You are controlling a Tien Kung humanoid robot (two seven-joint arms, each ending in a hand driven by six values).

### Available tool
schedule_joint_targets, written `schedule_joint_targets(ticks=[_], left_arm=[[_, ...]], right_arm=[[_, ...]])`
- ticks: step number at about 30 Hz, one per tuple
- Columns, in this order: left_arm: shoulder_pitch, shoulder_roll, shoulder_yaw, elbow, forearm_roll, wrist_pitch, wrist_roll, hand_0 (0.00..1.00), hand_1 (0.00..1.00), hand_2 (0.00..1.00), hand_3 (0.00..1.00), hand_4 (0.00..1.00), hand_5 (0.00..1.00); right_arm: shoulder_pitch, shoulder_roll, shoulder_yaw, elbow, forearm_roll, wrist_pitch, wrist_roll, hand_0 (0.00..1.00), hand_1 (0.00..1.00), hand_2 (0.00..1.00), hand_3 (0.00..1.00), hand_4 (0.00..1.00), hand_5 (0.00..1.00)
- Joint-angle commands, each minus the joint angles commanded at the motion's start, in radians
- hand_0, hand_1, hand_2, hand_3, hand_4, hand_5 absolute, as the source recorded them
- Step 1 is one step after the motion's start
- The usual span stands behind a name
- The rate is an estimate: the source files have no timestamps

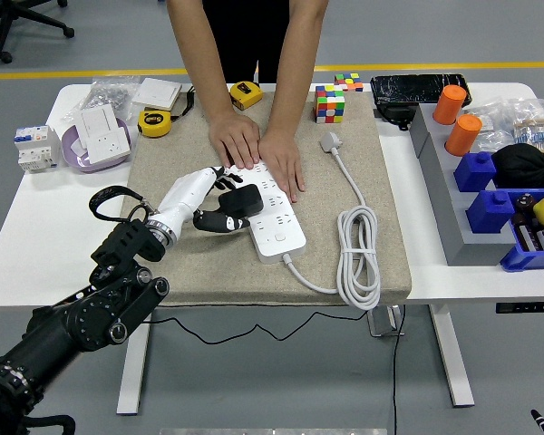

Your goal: Pick up the plug,place it near the board,insert it into the board,press the button

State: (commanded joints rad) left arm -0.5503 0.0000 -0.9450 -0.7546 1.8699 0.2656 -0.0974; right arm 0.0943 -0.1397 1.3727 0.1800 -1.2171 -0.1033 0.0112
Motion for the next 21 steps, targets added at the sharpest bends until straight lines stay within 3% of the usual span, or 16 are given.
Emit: schedule_joint_targets(ticks=[3, 6, 7, 12, 13, 18, 19, 21], left_arm=[[0.0, 0.0, 0.01, 0.008, -0.066, -0.001, -0.003, 0.636, 0.672, 0.654, 0.694, 0.998, 0.264], [-0.002, 0.0, 0.017, 0.012, -0.073, -0.005, 0.0, 0.636, 0.672, 0.654, 0.694, 0.998, 0.264], [-0.003, 0.0, 0.019, 0.013, -0.073, -0.006, 0.001, 0.574, 0.647, 0.59, 0.589, 0.998, 0.234], [-0.003, 0.0, 0.028, 0.014, -0.07, 0.016, 0.005, 0.574, 0.647, 0.59, 0.589, 0.998, 0.234], [-0.003, 0.0, 0.029, 0.014, -0.067, 0.021, 0.006, 0.381, 0.509, 0.529, 0.539, 0.807, 0.112], [-0.006, 0.0, 0.036, 0.017, -0.055, 0.048, 0.008, 0.381, 0.509, 0.529, 0.539, 0.807, 0.112], [-0.007, 0.0, 0.036, 0.017, -0.053, 0.049, 0.01, 0.315, 0.463, 0.486, 0.517, 0.716, 0.08], [-0.008, 0.0, 0.037, 0.019, -0.051, 0.048, 0.012, 0.315, 0.463, 0.486, 0.517, 0.716, 0.08]], right_arm=[[0.001, -0.001, -0.005, 0.0, 0.004, 0.001, 0.001, 0.757, 0.765, 0.751, 0.795, 0.998, 0.941], [0.0, 0.0, -0.005, 0.0, 0.002, 0.001, 0.0, 0.757, 0.765, 0.751, 0.795, 0.998, 0.941], [-0.001, 0.0, -0.003, 0.0, 0.001, 0.001, 0.0, 0.759, 0.765, 0.751, 0.795, 0.998, 0.942], [0.0, 0.0, -0.007, 0.0, 0.003, 0.001, 0.0, 0.759, 0.765, 0.751, 0.795, 0.998, 0.942], [0.0, 0.0, -0.009, 0.0, 0.004, 0.001, 0.0, 0.758, 0.765, 0.751, 0.795, 0.998, 0.942], [0.001, -0.001, -0.008, 0.0, 0.001, 0.001, -0.001, 0.758, 0.765, 0.751, 0.795, 0.998, 0.942], [0.001, -0.002, -0.007, 0.0, -0.001, 0.001, -0.001, 0.758, 0.765, 0.751, 0.795, 0.998, 0.941], [0.001, -0.002, -0.007, 0.0, -0.001, 0.001, -0.001, 0.758, 0.765, 0.751, 0.795, 0.998, 0.941]])
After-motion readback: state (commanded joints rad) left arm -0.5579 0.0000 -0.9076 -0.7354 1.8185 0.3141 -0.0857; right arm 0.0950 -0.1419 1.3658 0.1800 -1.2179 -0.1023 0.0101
